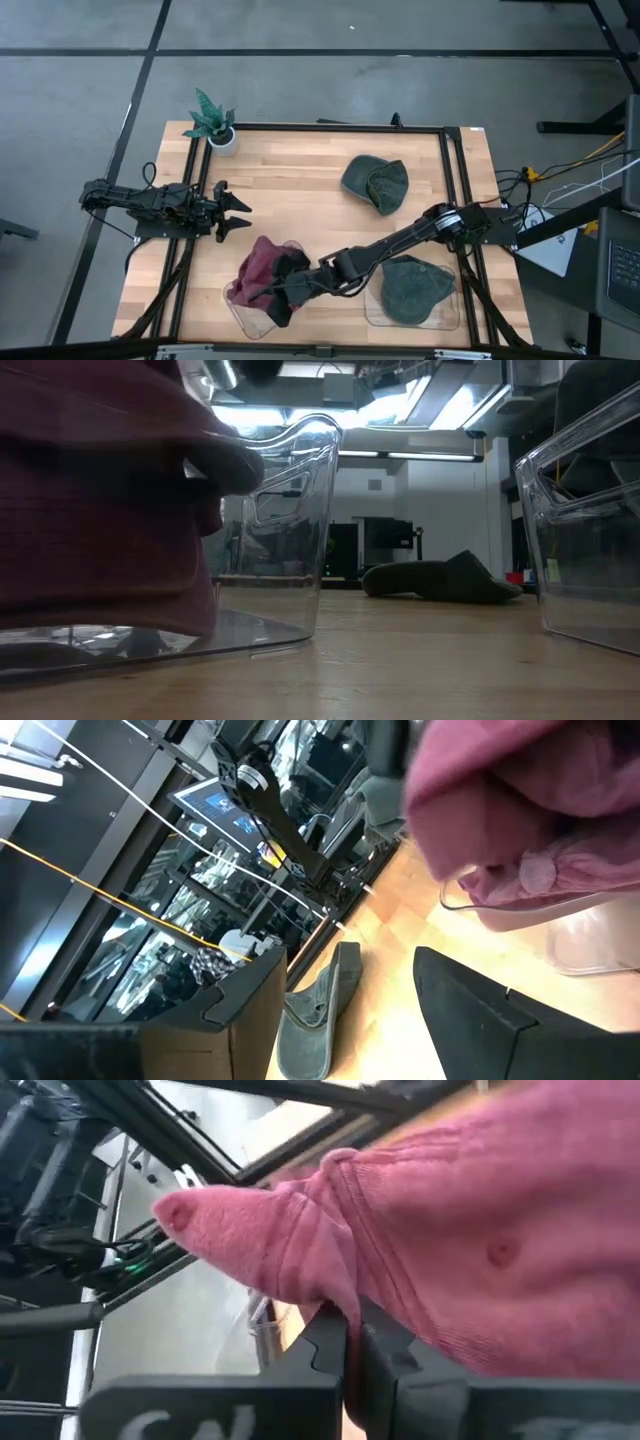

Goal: Pick & Place hat
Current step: Adjust the red cap in the left transparent bin

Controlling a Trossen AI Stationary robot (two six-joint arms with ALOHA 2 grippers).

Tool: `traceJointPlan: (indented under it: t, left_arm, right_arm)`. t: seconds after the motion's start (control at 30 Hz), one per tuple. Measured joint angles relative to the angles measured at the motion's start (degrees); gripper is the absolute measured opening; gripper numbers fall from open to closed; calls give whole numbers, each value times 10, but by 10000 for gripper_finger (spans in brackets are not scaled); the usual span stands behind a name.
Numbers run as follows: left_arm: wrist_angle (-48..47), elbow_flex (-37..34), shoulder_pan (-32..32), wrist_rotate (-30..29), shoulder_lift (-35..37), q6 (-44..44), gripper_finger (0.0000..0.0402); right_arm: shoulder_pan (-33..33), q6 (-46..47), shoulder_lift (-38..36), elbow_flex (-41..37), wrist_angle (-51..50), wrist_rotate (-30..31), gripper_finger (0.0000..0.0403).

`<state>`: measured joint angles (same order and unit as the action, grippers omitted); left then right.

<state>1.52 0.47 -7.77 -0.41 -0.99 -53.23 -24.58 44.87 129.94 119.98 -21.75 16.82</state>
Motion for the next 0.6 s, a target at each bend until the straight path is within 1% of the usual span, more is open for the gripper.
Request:
traceJointPlan:
  t: [0.13, 0.3, 0.43, 0.53, 0.6]
  left_arm:
    - [0, 0, 0, 0, 0, 0, 216]
    - [0, 0, 0, 0, 0, 0, 214]
    - [0, 0, 0, 0, 0, 0, 217]
    - [0, 0, 0, 0, 0, 0, 215]
    - [0, 0, 0, 0, 0, 0, 214]
  right_arm:
    - [-3, 10, 1, -41, 36, 9, 10]
    - [-4, 7, 1, -51, 27, 20, 11]
    - [-4, -22, 1, -51, 31, 16, 28]
    - [-4, -36, 1, -51, 27, -14, 45]
    - [-6, -31, 0, -51, 8, -15, 51]
